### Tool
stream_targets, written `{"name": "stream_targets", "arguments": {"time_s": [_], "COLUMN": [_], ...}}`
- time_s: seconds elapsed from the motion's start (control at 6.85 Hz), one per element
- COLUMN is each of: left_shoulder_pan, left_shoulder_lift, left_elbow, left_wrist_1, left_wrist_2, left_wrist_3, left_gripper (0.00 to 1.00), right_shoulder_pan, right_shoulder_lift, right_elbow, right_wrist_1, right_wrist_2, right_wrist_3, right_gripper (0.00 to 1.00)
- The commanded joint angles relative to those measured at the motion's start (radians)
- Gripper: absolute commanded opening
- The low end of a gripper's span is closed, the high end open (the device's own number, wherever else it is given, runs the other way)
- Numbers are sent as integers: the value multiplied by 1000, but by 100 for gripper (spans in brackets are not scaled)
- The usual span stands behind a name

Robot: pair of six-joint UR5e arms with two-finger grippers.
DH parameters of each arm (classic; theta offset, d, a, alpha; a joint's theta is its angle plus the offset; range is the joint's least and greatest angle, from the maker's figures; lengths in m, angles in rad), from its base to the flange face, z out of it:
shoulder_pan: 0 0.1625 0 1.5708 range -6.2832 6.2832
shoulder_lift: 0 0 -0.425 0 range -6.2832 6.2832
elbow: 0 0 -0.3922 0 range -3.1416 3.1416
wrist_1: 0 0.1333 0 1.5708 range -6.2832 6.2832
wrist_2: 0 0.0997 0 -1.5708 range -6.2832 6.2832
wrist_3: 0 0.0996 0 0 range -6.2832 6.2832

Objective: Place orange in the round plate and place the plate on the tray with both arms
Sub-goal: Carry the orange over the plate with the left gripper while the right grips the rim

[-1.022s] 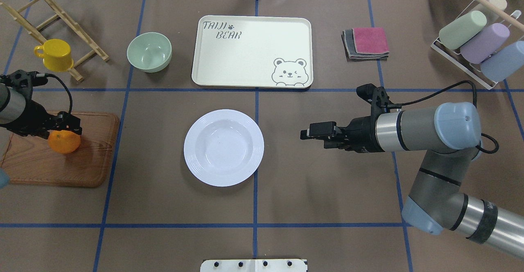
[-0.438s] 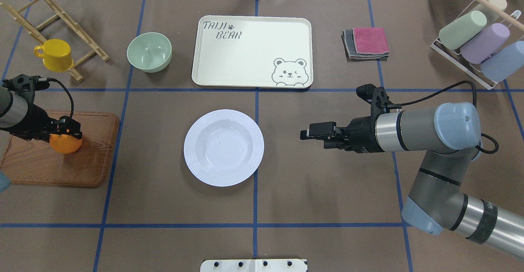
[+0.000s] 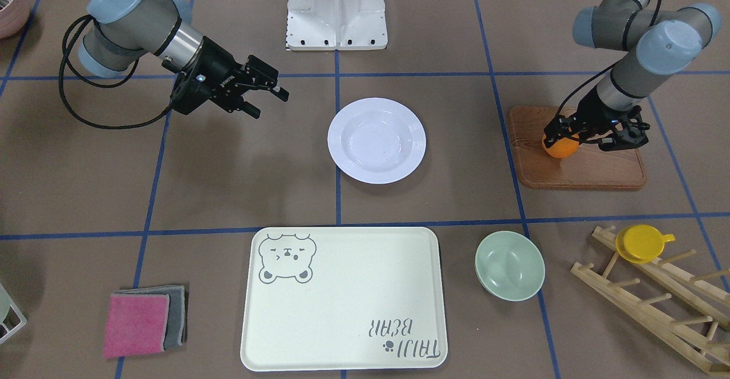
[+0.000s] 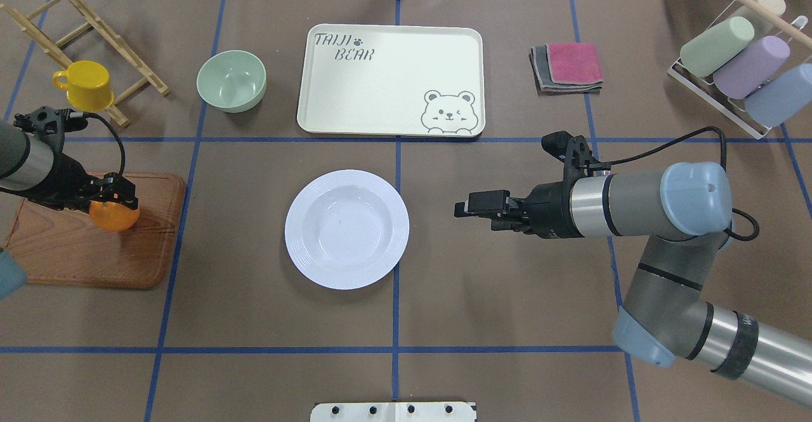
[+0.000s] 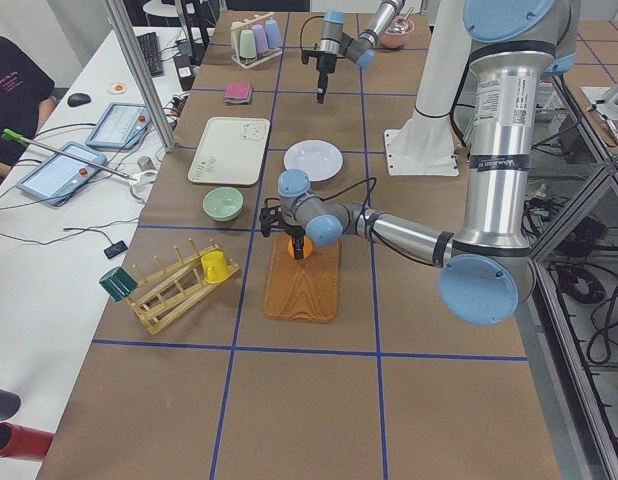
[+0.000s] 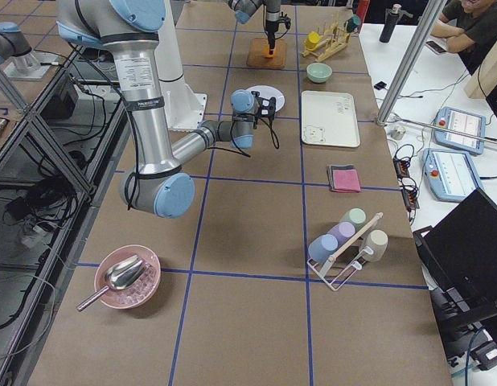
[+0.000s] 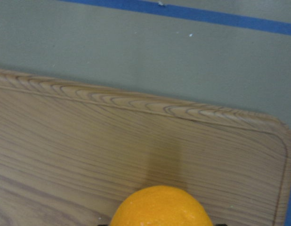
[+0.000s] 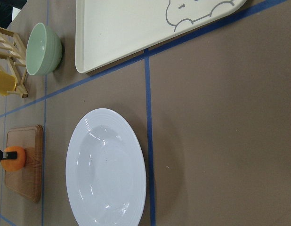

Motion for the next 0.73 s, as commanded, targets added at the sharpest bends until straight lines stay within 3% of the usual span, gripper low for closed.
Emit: {"name": "stream_targets", "arguments": {"time_s": [0.0, 0.29, 0.58], "left_shoulder_pan": [3, 116, 228], "left_shoulder_lift": [-161, -334, -453], "left_elbow": [-83, -78, -43], "left_wrist_1": [206, 291, 322], "left_wrist_2": [-27, -6, 94], "left_wrist_3": [-98, -241, -337], "left_gripper": [78, 78, 78], "right_shoulder_pan": [-38, -46, -52], "right_shoulder_lift": [83, 123, 183], "right_elbow": [-51, -198, -281], "right_wrist_1": [6, 190, 190], "right_wrist_2": [-82, -117, -133], "right_wrist_3": [1, 30, 27], "right_gripper": [97, 94, 94]}}
